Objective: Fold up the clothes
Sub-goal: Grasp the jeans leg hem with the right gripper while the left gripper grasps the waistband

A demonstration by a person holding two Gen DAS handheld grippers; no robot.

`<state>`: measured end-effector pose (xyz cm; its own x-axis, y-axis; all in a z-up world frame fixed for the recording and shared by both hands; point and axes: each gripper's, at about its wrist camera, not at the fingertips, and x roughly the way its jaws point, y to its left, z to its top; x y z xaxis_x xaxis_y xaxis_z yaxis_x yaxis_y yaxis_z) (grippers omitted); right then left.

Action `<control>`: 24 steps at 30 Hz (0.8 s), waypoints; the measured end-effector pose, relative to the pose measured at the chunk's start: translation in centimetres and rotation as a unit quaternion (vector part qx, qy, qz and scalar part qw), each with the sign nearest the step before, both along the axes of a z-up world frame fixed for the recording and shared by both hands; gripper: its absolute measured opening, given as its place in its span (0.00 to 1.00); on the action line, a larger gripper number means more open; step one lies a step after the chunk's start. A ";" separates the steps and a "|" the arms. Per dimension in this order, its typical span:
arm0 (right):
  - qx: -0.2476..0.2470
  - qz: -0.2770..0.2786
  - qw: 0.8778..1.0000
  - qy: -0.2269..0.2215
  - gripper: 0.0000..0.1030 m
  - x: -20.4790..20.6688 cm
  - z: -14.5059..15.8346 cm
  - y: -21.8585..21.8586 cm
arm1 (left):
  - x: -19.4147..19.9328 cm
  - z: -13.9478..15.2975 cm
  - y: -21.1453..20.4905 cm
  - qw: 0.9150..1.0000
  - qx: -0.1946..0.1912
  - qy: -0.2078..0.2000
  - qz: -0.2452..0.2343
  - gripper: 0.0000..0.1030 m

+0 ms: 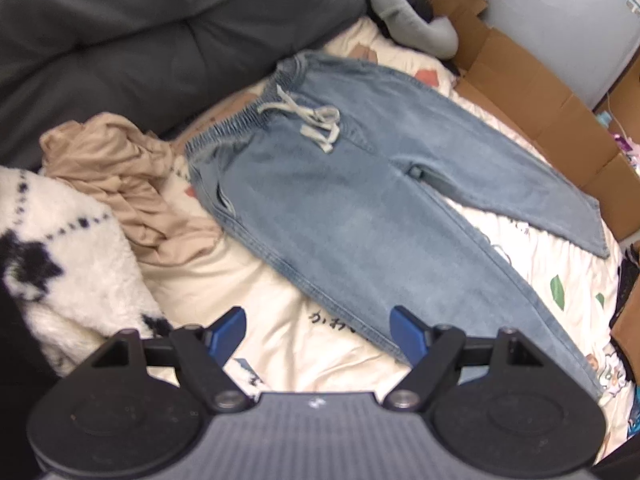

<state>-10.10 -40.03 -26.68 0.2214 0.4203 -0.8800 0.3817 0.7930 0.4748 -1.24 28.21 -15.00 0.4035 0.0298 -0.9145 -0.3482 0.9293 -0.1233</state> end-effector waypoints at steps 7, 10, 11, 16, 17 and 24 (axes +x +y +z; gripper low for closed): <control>0.018 -0.080 0.995 0.064 0.71 -0.3 -5.3 0.2 | 0.8 -4.7 0.5 0.998 -0.034 0.028 0.046 0.78; 0.035 -0.108 0.990 0.081 0.71 -0.5 -7.2 0.3 | 1.3 -6.3 -0.1 0.998 -0.030 0.043 0.038 0.78; 0.041 -0.114 0.989 0.083 0.71 -0.4 -7.6 0.4 | 1.5 -6.8 -0.3 0.998 -0.033 0.047 0.038 0.78; 0.061 -0.140 0.984 0.090 0.68 0.2 -9.6 0.6 | 2.6 -8.9 -1.0 0.996 -0.048 0.064 0.039 0.78; 0.062 -0.147 0.983 0.093 0.67 0.3 -10.0 0.6 | 2.7 -9.3 -1.2 0.996 -0.053 0.067 0.038 0.78; 0.079 -0.175 0.976 0.103 0.51 0.7 -11.7 0.6 | 3.1 -11.0 -2.4 0.994 -0.060 0.086 0.015 0.78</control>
<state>-9.38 -39.38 -38.34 0.2003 0.4839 -0.8519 0.7172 0.5200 0.4639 1.86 25.81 -26.02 0.2405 -0.0747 -0.9678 -0.4007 0.9005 -0.1691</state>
